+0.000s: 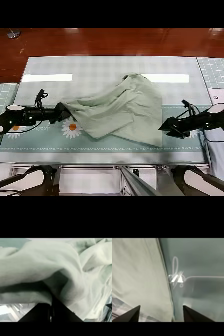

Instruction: Fold the shirts.

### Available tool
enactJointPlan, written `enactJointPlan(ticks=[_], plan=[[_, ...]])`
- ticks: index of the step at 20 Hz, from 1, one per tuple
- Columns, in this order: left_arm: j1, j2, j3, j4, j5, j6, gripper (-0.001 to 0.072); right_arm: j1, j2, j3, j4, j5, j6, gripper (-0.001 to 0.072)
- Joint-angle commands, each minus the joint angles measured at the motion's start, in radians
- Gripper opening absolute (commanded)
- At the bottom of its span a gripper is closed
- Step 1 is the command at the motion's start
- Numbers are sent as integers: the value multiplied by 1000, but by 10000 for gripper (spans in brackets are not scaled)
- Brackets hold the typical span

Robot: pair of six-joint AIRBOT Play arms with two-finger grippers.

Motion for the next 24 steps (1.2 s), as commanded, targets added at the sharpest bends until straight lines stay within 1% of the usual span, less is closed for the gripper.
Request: enactJointPlan(ticks=[1,5,6,7,8,10,12,15,17,19,21,23,24], plan=[[-1,0,3,-1,-9,2,18,130,-61,-2,-8,-57,51,613],[-1,-1,3,-1,-9,3,18,229,-105,18,154,-167,44,605],[-1,0,4,-2,-9,3,18,257,-107,37,183,-190,31,483],[-1,0,5,-7,-9,2,18,283,-106,63,197,-193,9,219],[1,2,11,-14,-13,2,18,304,-106,105,203,-177,-34,22],[14,23,69,-50,-64,3,18,311,-105,239,182,-116,-40,22],[43,81,186,-148,-133,3,18,300,-95,431,136,-63,-8,22],[97,200,421,-319,-147,2,17,274,-77,834,75,-32,60,22],[134,266,608,-383,-138,2,17,262,-76,1124,44,-16,95,22],[175,318,791,-381,-124,-23,17,264,-76,1396,5,11,121,22],[235,364,946,-368,-122,-29,17,264,-46,1579,-1,14,126,22],[312,417,1067,-280,-123,-93,17,264,60,1585,-35,-31,124,22],[351,449,1115,-217,-125,-126,18,264,115,1584,-67,-25,122,22]])
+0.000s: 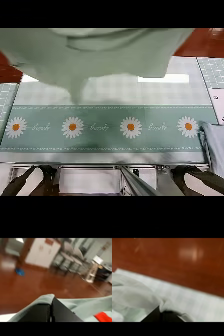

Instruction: Fold the shirts.

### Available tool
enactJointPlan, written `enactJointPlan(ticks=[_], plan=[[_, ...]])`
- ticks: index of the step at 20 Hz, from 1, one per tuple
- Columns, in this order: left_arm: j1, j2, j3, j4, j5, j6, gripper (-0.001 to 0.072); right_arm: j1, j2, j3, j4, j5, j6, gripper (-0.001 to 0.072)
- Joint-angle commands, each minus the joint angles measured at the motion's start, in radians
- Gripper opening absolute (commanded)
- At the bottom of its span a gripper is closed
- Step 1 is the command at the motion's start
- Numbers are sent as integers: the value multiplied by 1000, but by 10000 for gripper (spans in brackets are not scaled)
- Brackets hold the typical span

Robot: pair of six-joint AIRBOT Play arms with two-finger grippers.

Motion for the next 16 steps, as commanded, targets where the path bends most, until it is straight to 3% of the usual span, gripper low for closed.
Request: enactJointPlan(ticks=[1,6,11,13,16], plan=[[118,108,208,163,6,-100,17,-2,150,115,-96,-6,11,22],[47,291,262,637,17,-216,17,-2,351,115,-304,65,29,22],[-293,376,261,1237,-68,-349,17,-2,428,61,-401,235,62,23],[-404,376,232,1366,-110,-398,17,-2,454,-51,-400,306,77,22],[-467,358,73,1382,-114,-408,17,-2,456,-282,-339,383,93,22]])
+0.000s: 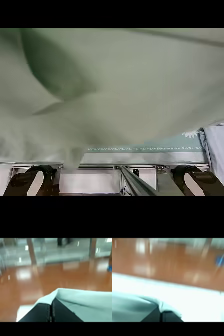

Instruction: Fold the shirts.

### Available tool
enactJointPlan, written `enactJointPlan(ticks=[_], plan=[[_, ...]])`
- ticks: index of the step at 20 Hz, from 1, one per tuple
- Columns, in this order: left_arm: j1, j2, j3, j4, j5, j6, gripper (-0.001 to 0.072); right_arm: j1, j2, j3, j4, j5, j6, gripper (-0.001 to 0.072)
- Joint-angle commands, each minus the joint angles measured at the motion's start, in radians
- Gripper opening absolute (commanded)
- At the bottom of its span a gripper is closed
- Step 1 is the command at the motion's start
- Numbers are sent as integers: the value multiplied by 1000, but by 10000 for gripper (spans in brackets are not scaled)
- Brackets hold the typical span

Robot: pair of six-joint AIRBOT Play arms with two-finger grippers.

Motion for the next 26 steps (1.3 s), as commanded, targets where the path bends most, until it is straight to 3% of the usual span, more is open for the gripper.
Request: enactJointPlan(ticks=[1,6,10,13,18,20,26], plan=[[-90,-19,-179,154,-24,-61,18,0,18,-258,47,63,14,22],[-90,-185,-513,149,173,-163,18,0,-98,-642,75,-205,-18,22],[-90,-410,-545,79,347,-195,17,-1,-372,-650,76,-401,-29,22],[-89,-555,-544,26,555,-215,17,-1,-609,-538,80,-470,-16,22],[-88,-745,-544,26,801,-393,18,-1,-961,-224,102,-479,30,22],[-87,-797,-544,26,837,-434,18,-2,-1057,-133,101,-480,58,22],[-87,-877,-532,-19,799,-433,18,-21,-1167,-51,208,-472,69,23]])
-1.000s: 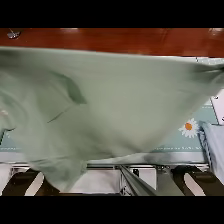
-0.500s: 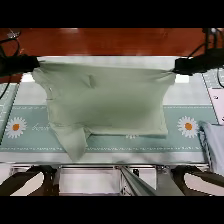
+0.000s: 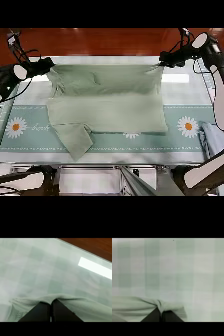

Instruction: Fold the shirts.

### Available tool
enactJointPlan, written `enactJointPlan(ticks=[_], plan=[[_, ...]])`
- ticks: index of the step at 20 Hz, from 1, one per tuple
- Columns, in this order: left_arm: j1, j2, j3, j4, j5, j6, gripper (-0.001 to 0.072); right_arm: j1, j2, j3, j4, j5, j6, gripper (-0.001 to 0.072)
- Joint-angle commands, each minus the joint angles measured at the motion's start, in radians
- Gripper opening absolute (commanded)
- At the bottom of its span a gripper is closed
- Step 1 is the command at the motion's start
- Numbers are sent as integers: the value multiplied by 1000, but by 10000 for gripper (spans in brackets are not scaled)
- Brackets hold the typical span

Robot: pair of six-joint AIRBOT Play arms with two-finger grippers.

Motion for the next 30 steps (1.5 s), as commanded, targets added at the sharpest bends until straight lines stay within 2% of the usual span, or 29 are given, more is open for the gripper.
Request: enactJointPlan(ticks=[1,4,6,8,10,16,17,18,19,23,26,30], plan=[[3,-25,12,-27,-34,-12,18,-24,-47,36,119,20,-17,22],[16,5,75,-27,-263,48,18,-79,-22,36,192,182,-53,23],[15,13,74,-27,-404,168,18,-93,-23,33,181,332,-87,23],[18,5,44,-27,-522,260,18,-89,-29,29,129,414,-106,22],[18,-5,-6,-27,-575,290,17,-78,-30,-5,116,420,-116,22],[16,-55,-69,-50,-578,288,21,-74,-35,-156,97,400,-117,29],[16,-55,-62,-50,-580,287,114,-74,-32,-156,100,400,-106,206],[16,-53,-46,-50,-594,286,506,-78,-27,-151,106,407,-97,612],[20,-53,-19,-49,-629,280,700,-87,-14,-145,115,420,-97,615],[119,-6,17,-58,-824,284,701,-177,114,-193,43,476,-104,614],[272,87,-203,-214,-924,418,700,-279,329,-510,92,323,-139,614],[488,254,-555,-457,-874,517,701,-336,608,-981,238,122,-243,614]])
